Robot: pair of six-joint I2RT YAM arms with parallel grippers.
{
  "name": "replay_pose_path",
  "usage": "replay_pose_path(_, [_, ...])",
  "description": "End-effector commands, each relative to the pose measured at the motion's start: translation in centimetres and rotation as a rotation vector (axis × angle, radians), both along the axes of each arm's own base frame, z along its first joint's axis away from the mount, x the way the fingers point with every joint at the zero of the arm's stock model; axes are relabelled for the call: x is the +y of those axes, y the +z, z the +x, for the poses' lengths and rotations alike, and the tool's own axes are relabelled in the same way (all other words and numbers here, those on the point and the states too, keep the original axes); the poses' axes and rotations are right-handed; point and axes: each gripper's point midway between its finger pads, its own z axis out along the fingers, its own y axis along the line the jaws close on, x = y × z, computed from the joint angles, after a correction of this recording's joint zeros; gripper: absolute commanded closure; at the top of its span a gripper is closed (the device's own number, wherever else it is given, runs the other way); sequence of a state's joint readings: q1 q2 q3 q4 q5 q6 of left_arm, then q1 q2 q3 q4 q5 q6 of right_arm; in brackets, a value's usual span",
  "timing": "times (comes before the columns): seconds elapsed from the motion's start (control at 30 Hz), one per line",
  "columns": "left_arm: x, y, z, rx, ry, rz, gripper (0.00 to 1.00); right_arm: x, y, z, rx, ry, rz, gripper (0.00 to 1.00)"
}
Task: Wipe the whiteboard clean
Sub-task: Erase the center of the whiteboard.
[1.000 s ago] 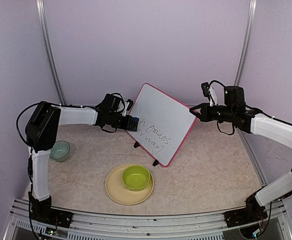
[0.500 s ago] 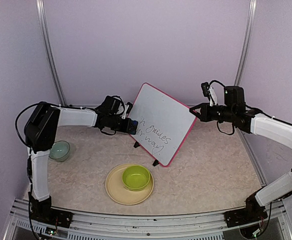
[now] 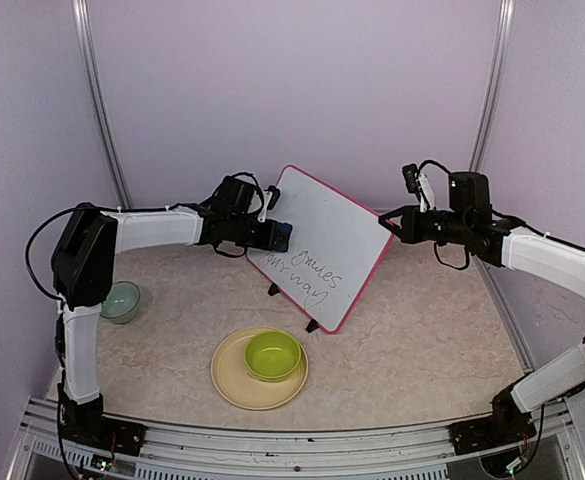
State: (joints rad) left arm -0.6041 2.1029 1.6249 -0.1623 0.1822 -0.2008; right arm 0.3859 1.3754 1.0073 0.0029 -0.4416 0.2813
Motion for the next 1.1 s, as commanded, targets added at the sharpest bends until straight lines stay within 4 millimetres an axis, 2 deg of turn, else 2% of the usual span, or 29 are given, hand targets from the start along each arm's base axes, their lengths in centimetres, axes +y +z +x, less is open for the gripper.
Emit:
replay_pose_path(0.0, [0.7, -5.2, -2.3, 0.09, 0.016, 0.061, 0.98, 3.1, -2.0, -3.4, 0.033, 0.21, -0.032, 1.0])
replay_pose_path(0.2, [2.8, -8.8, -3.6, 0.149, 0.055, 0.092, 0.99, 3.2, -1.9, -3.5, 0.031, 0.211, -0.032, 1.0])
replay_pose_path(0.3, [3.2, -8.9, -3.5, 0.156, 0.057, 0.076, 0.99, 3.3, -1.9, -3.6, 0.033, 0.213, -0.033, 1.0])
replay_pose_path(0.4, [2.9, -7.5, -2.6, 0.137, 0.055, 0.064, 0.99, 3.4, -2.0, -3.5, 0.035, 0.215, -0.034, 1.0])
replay_pose_path(0.5, [1.9, -5.1, -1.3, 0.102, 0.042, 0.049, 0.99, 3.4, -2.1, -3.5, 0.038, 0.216, -0.036, 1.0])
replay_pose_path(0.53, [1.3, -3.6, -0.7, 0.076, 0.036, 0.036, 0.99, 3.5, -2.1, -3.6, 0.036, 0.216, -0.036, 1.0])
replay_pose_path(0.63, [0.0, -1.1, 0.1, 0.036, 0.017, 0.013, 0.99, 3.4, -2.1, -3.6, 0.036, 0.213, -0.04, 1.0])
replay_pose_path(0.73, [-0.8, -0.4, 0.0, 0.023, 0.009, -0.007, 0.98, 3.4, -2.1, -3.6, 0.036, 0.212, -0.042, 1.0])
replay_pose_path(0.83, [-0.7, -2.4, -0.7, 0.054, 0.011, 0.007, 0.98, 3.4, -2.2, -3.5, 0.037, 0.213, -0.043, 1.0])
replay_pose_path(0.93, [0.3, -5.1, -1.8, 0.099, 0.026, 0.018, 0.99, 3.5, -2.2, -3.5, 0.037, 0.217, -0.042, 1.0])
replay_pose_path(1.07, [1.8, -7.7, -3.4, 0.145, 0.048, 0.019, 0.99, 3.6, -2.3, -3.5, 0.038, 0.22, -0.039, 1.0])
